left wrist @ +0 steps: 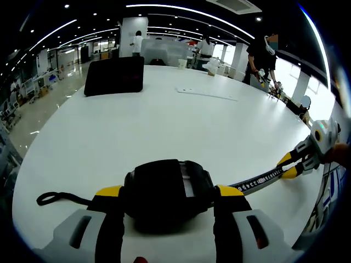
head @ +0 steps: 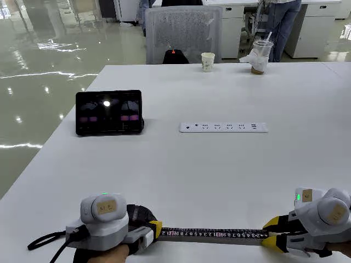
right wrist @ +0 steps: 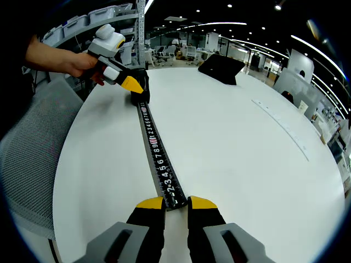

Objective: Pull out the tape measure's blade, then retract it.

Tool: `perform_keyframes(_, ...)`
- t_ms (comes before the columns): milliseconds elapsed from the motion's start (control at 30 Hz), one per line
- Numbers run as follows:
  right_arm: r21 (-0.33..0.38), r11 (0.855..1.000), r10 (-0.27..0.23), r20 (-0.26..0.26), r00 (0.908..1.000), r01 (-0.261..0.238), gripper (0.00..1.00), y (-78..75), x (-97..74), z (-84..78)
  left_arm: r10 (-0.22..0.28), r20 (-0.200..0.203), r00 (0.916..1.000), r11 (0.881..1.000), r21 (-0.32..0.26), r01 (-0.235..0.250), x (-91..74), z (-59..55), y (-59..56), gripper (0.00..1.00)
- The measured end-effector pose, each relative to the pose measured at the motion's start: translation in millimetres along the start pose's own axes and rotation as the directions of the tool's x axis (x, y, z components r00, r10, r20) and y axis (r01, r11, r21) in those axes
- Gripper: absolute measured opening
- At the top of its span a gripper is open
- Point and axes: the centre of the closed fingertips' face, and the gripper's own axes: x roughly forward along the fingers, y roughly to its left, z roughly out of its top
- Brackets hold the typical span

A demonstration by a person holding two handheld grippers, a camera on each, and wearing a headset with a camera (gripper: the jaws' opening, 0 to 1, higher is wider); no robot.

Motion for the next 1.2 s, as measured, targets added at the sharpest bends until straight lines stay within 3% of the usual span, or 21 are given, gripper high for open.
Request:
perform_keyframes(633, -0.037, 0.999, -0.001, -0.008, 1.0000, 0.001, 0.10, 1.5, -0.3, 0.2, 0.037, -0.017, 0.9992, 0.998, -0.053, -0.038, 5.9, -2.4, 2.2, 0.65)
perform_keyframes(1200, -0.042, 0.999, 0.006, -0.010, 0.9999, -0.006, 0.09, 2.0, -0.4, -0.8, 0.052, -0.023, 0.9984, 0.997, -0.049, -0.053, 6.0, -3.3, 3.3, 0.63)
